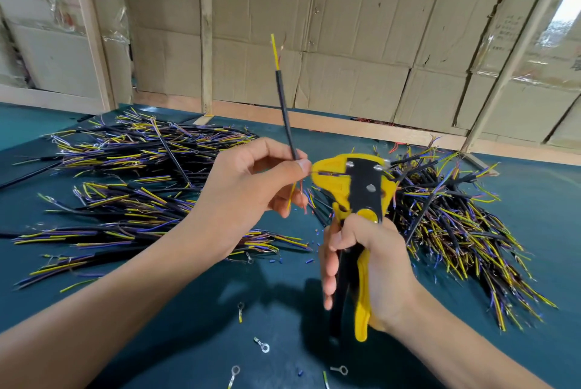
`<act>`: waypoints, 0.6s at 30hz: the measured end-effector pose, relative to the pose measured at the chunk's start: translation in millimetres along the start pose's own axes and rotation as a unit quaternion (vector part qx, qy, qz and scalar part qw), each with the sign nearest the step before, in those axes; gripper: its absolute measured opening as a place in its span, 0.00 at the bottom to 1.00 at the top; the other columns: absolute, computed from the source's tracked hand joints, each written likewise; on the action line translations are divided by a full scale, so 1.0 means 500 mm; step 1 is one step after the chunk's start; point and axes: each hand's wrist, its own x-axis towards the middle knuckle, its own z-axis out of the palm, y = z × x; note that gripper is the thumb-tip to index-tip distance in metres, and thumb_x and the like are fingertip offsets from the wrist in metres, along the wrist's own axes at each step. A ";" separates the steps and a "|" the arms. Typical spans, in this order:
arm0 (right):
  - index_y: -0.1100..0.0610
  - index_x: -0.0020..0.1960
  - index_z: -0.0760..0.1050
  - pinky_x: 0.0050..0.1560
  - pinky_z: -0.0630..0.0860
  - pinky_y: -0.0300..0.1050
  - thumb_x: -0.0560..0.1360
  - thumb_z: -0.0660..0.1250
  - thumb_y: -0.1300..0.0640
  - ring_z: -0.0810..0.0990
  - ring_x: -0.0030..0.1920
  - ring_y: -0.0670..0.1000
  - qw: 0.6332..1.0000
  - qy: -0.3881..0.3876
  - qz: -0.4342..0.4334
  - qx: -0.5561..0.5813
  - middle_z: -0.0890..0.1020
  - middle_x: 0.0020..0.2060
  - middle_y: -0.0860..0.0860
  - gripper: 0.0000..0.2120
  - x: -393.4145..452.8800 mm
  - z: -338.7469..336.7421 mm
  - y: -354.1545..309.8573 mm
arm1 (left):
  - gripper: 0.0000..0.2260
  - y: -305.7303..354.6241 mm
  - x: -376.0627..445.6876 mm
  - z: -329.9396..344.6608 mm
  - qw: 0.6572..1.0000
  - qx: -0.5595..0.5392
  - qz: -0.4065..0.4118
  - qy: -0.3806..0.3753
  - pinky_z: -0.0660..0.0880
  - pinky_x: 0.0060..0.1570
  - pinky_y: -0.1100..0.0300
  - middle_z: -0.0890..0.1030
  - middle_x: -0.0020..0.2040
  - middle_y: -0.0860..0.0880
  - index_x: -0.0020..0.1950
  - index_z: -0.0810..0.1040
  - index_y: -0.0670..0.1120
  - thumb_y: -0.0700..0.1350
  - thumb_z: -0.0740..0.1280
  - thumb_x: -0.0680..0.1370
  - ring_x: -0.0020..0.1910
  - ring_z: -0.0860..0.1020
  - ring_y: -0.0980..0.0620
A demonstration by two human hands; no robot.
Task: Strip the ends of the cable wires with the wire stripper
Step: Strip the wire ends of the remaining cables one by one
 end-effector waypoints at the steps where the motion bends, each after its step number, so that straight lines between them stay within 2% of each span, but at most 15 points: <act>1: 0.60 0.26 0.69 0.26 0.74 0.48 0.49 0.68 0.56 0.69 0.21 0.56 1.000 0.005 0.006 0.001 0.70 0.24 0.59 0.11 -0.002 -0.001 -0.001 | 0.02 0.000 -0.001 0.000 1.000 0.013 0.005 -0.002 0.71 0.26 0.59 0.78 0.32 0.44 0.47 0.81 0.38 0.36 0.71 0.76 0.30 0.79 0.45; 3: 0.60 0.28 0.71 0.27 0.75 0.49 0.50 0.69 0.56 0.70 0.21 0.56 1.000 -0.017 0.000 0.024 0.71 0.24 0.59 0.11 -0.003 -0.001 -0.002 | 0.03 0.001 -0.002 -0.001 1.000 0.023 0.005 0.004 0.73 0.26 0.59 0.80 0.33 0.44 0.47 0.81 0.39 0.37 0.72 0.75 0.31 0.80 0.45; 5: 0.62 0.33 0.75 0.32 0.79 0.56 0.58 0.70 0.62 0.76 0.26 0.60 0.995 -0.059 -0.026 0.079 0.74 0.29 0.61 0.06 0.000 -0.001 -0.003 | 0.03 0.003 0.000 -0.005 1.000 0.005 -0.012 0.013 0.74 0.30 0.58 0.81 0.36 0.44 0.46 0.82 0.41 0.39 0.73 0.74 0.34 0.80 0.47; 7: 0.65 0.38 0.77 0.37 0.80 0.61 0.66 0.67 0.63 0.79 0.31 0.63 0.990 -0.078 -0.046 0.106 0.76 0.32 0.63 0.04 0.004 -0.005 -0.002 | 0.04 0.008 0.005 -0.011 0.998 -0.045 -0.041 0.020 0.75 0.34 0.58 0.81 0.38 0.45 0.45 0.83 0.42 0.41 0.74 0.72 0.36 0.79 0.48; 10: 0.65 0.39 0.78 0.39 0.80 0.64 0.64 0.69 0.63 0.79 0.32 0.64 0.992 -0.074 -0.066 0.076 0.76 0.33 0.65 0.06 0.008 -0.011 0.000 | 0.08 0.016 0.010 -0.015 0.989 -0.126 -0.076 0.021 0.75 0.34 0.59 0.80 0.36 0.46 0.44 0.82 0.42 0.42 0.76 0.68 0.34 0.78 0.50; 13: 0.63 0.37 0.79 0.38 0.80 0.64 0.62 0.72 0.58 0.80 0.32 0.65 0.993 -0.076 -0.081 0.044 0.77 0.32 0.65 0.09 0.008 -0.016 0.000 | 0.06 0.018 0.012 -0.014 0.977 -0.187 -0.101 0.017 0.73 0.32 0.61 0.79 0.35 0.48 0.41 0.82 0.44 0.41 0.76 0.67 0.31 0.76 0.54; 18: 0.61 0.38 0.80 0.42 0.79 0.73 0.66 0.70 0.60 0.81 0.33 0.67 0.988 -0.076 -0.132 -0.016 0.79 0.33 0.65 0.05 0.007 -0.022 0.005 | 0.07 0.020 0.012 -0.012 0.966 -0.224 -0.128 0.004 0.78 0.37 0.59 0.81 0.37 0.48 0.43 0.78 0.44 0.43 0.74 0.71 0.36 0.81 0.52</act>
